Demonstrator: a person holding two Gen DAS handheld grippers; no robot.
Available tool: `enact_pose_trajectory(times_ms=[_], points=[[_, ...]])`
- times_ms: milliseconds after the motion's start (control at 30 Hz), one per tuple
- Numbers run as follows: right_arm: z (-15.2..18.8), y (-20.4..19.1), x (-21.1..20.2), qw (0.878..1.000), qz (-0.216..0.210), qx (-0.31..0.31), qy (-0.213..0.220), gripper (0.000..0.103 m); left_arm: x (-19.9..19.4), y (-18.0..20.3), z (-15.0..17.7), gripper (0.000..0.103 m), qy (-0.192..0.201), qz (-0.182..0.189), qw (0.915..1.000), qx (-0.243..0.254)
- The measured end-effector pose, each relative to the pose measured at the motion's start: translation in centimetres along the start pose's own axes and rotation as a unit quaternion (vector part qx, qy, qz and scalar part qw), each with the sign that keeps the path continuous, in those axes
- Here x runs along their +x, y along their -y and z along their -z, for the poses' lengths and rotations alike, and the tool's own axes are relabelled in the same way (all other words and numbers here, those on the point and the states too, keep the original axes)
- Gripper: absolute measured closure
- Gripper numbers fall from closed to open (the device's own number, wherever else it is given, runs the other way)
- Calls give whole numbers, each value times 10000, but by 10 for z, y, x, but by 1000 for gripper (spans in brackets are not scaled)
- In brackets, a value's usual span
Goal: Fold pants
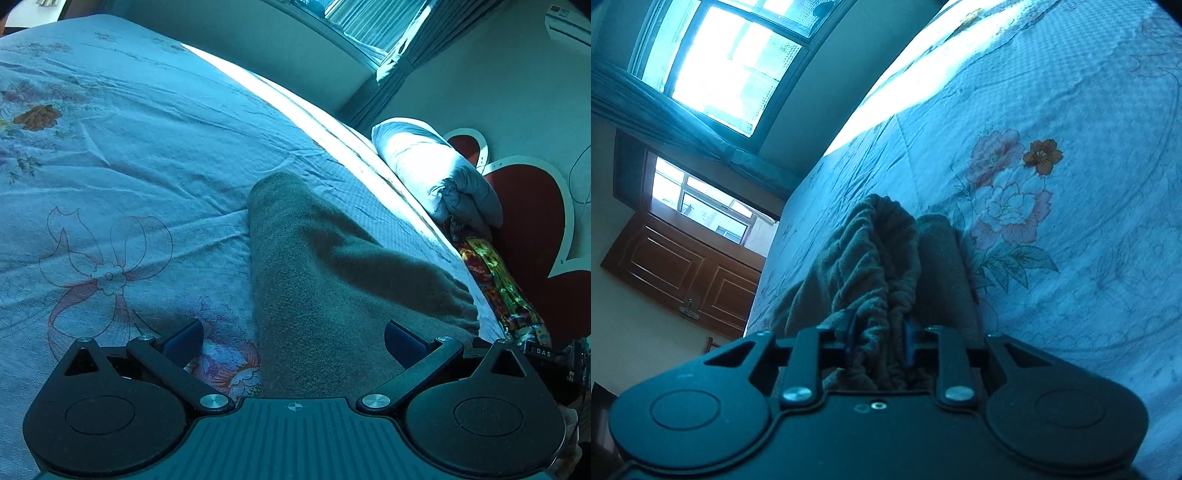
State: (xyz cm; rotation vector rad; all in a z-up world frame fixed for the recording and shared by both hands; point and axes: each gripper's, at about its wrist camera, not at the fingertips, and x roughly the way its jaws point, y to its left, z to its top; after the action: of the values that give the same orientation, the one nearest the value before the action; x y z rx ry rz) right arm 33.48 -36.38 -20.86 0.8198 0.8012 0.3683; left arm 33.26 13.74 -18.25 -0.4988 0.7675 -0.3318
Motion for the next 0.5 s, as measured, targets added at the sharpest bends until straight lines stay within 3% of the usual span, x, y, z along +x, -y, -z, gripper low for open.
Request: enact_pose_trajectory(times_ms=[33, 100, 167, 233, 300, 367, 400, 500], points=[[1, 12, 3, 9997, -73, 246, -56, 81, 5, -2, 1, 0, -113, -6, 9999, 27], [0, 19, 1, 9987, -207, 459, -55, 81, 6, -4, 2, 0, -114, 35, 9999, 71], [-2, 12, -6, 9996, -142, 242, 73, 78, 4, -8, 1, 0, -73, 104, 9999, -81], [-3, 7, -11, 9997, -143, 120, 141, 66, 4, -13, 0, 0, -85, 187, 9995, -258], [-7, 7, -14, 9996, -46, 44, 281, 62, 3, -16, -1, 0, -39, 302, 9987, -410], [-9, 12, -12, 9997, -36, 117, 233, 51, 7, -20, -1, 0, -79, 361, 9976, -590], [-9, 15, -8, 9997, -70, 153, 161, 36, 10, -22, 0, 0, -109, 381, 9971, -648], [-7, 16, 2, 9998, -202, 66, 8, 35, 16, -29, -4, 0, -211, 556, 9943, -880]])
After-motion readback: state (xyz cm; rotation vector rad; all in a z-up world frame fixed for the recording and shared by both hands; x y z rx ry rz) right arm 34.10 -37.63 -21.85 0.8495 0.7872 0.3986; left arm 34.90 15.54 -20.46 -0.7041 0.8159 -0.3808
